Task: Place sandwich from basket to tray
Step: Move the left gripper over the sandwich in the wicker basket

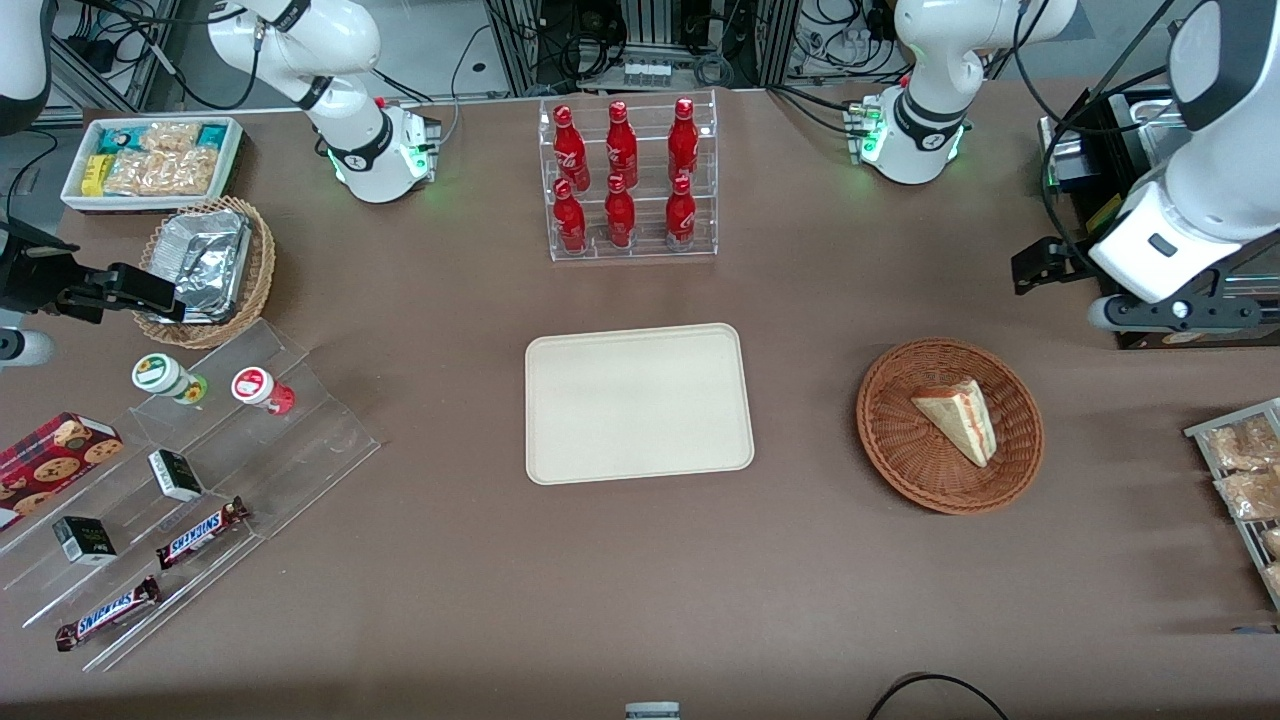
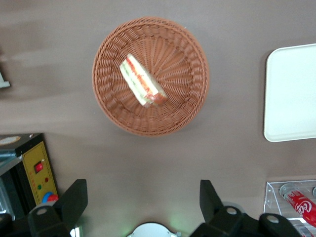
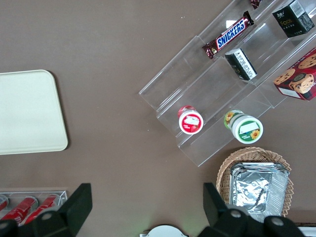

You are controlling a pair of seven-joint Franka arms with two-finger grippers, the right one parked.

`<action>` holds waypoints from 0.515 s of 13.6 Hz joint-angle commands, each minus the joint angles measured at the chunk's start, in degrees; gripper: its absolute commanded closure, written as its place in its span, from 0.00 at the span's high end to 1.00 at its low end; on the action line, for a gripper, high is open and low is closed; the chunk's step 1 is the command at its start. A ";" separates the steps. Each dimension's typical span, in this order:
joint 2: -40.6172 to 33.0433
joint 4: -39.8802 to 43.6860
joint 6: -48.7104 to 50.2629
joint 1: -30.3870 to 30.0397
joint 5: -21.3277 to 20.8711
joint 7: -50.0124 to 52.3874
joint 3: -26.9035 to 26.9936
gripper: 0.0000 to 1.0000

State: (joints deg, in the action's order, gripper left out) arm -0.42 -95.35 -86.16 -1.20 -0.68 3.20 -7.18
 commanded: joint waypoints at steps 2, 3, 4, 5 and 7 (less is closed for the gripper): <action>-0.55 1.40 2.75 -0.38 0.50 -0.30 -0.20 1.00; -0.46 1.40 2.66 -0.47 0.51 -0.29 -0.11 1.00; -0.20 1.23 2.40 -0.47 0.42 -0.21 -0.11 1.00; 0.15 0.88 1.88 -0.47 0.07 -0.21 -0.11 1.00; 1.11 0.09 0.03 -0.47 -0.11 -0.21 -0.11 1.00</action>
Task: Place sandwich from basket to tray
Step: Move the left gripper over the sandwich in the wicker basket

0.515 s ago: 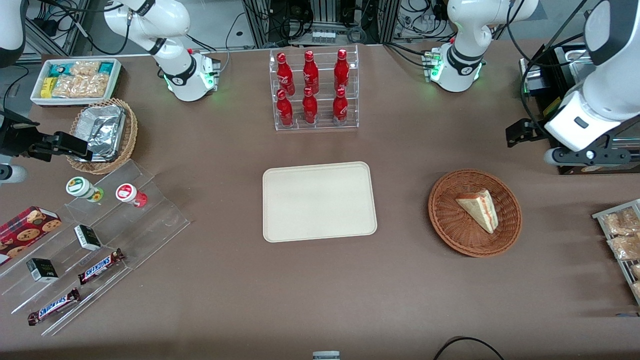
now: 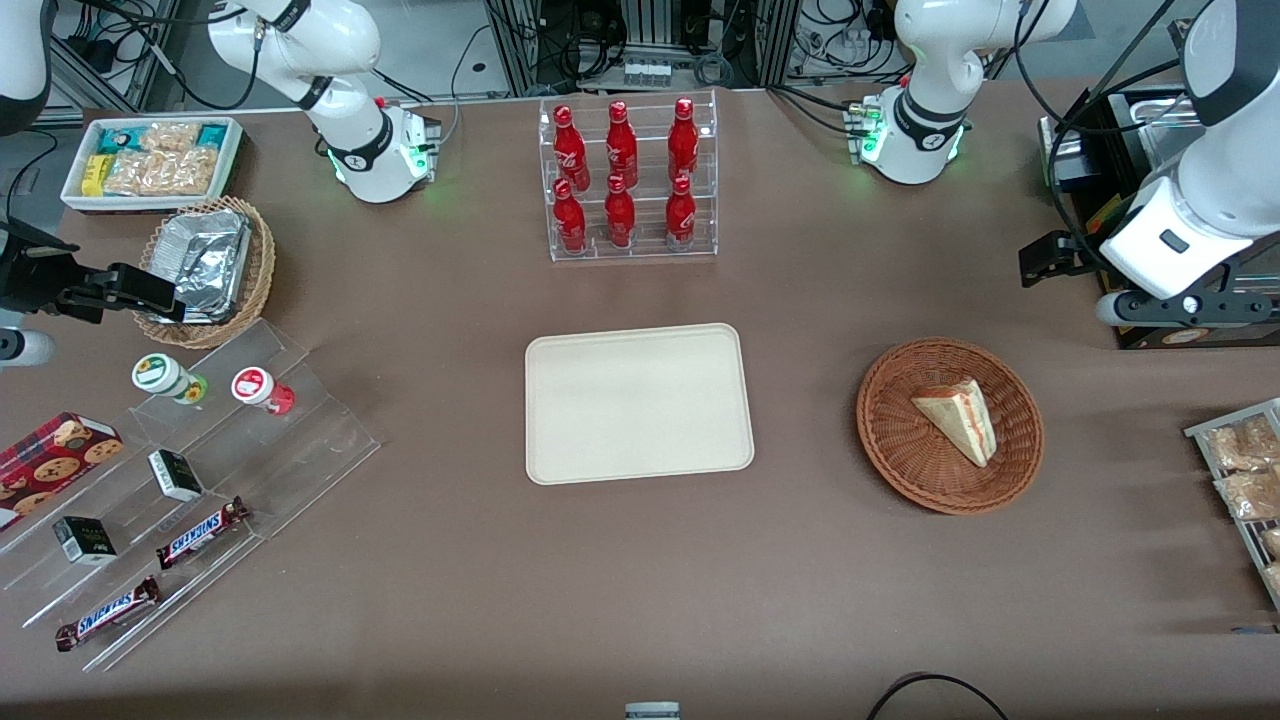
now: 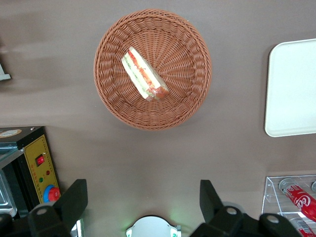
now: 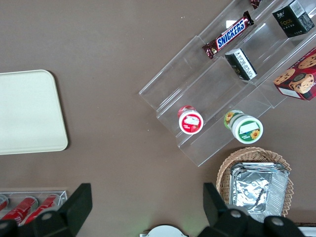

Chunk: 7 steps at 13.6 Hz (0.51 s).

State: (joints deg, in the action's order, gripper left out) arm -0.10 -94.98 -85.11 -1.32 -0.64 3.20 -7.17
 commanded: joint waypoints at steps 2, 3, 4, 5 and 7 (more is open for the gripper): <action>2.72 -0.73 -2.16 -0.35 -0.06 -0.12 -0.13 1.00; 3.87 -0.82 -2.69 -0.35 0.02 0.14 -0.13 1.00; 4.58 -1.61 -4.17 -0.35 0.03 0.41 -0.13 1.00; 4.58 -3.35 -6.19 -0.35 -0.06 0.41 -0.13 1.00; 4.50 -8.36 -12.50 -0.44 -0.06 0.41 -0.13 1.00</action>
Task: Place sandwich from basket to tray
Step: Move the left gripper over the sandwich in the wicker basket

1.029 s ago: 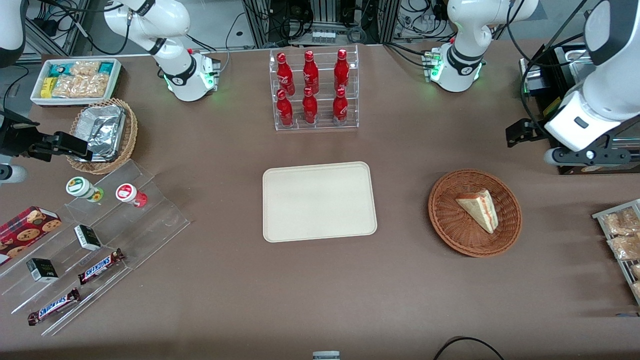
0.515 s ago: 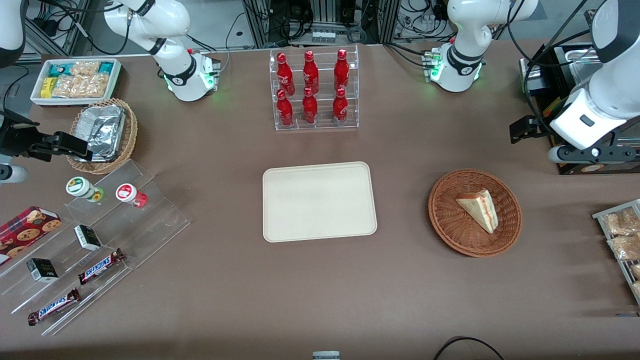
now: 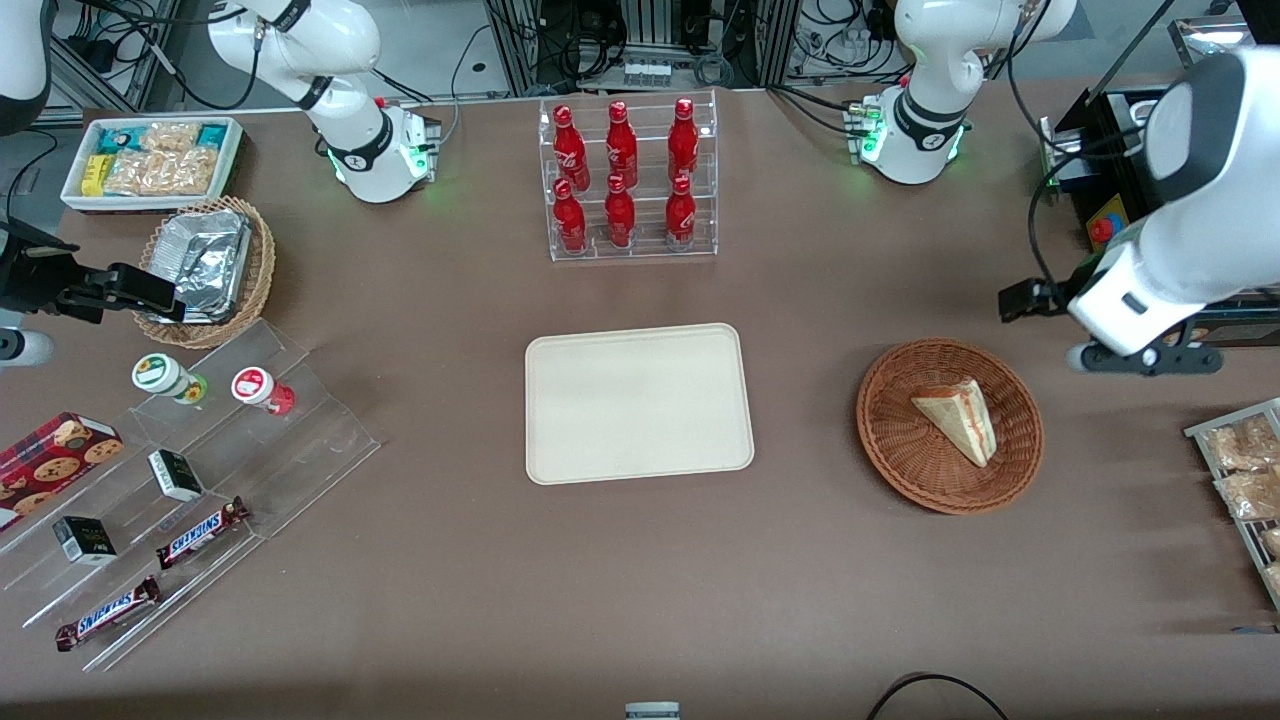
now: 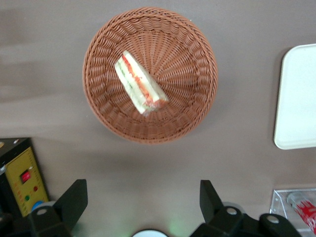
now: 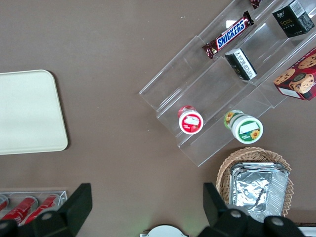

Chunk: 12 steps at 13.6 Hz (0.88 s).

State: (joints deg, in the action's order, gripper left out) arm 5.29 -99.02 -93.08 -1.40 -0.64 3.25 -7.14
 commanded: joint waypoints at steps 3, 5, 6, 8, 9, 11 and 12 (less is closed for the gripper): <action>-0.81 -10.21 -12.10 -0.54 -0.41 2.37 -0.15 1.00; -0.55 -13.12 -16.15 -1.32 -0.41 2.73 0.11 1.00; -0.37 -14.52 -18.17 -1.68 -0.41 2.73 0.02 1.00; 1.11 -16.90 -22.48 -1.85 -0.41 4.56 0.20 1.00; 1.99 -17.35 -23.89 -1.94 -0.41 6.40 0.20 1.00; 3.40 -17.53 -25.04 -1.94 -0.50 9.31 0.20 1.00; 4.02 -17.53 -25.57 -1.94 -0.50 12.19 0.29 1.00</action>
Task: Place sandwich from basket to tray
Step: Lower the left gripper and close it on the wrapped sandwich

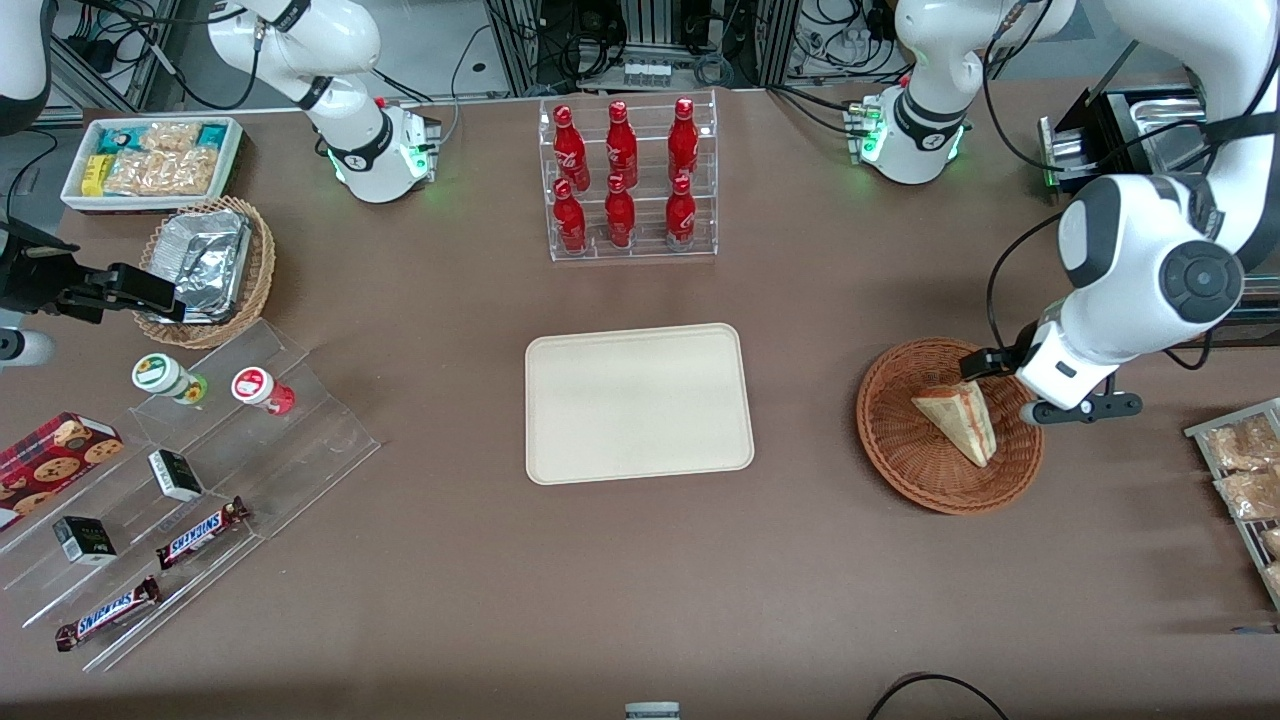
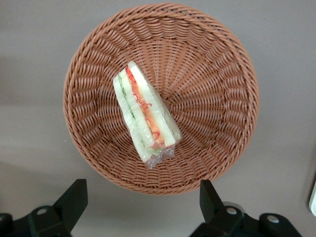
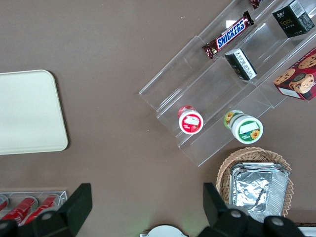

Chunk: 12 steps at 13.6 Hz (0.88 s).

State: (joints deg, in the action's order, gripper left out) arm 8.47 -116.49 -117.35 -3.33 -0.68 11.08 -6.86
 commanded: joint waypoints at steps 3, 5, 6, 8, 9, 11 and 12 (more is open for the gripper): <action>2.95 -0.05 -4.37 0.07 -0.46 18.23 -0.08 1.00; 3.65 -0.67 -6.66 -0.01 -0.46 21.26 -0.08 1.00; 3.74 -1.19 -7.97 -0.01 -0.46 21.61 0.00 1.00; 3.83 -2.86 -11.05 -0.01 -0.46 23.98 0.01 1.00; 4.18 -3.13 -11.67 -0.01 -0.46 24.25 0.01 1.00; 5.24 -3.13 -11.77 -0.01 -0.46 24.51 0.00 1.00; 5.76 -3.13 -11.77 -0.01 -0.46 24.78 0.01 1.00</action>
State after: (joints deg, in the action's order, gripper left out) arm 13.58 -119.20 -127.90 -3.32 -0.70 34.33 -6.86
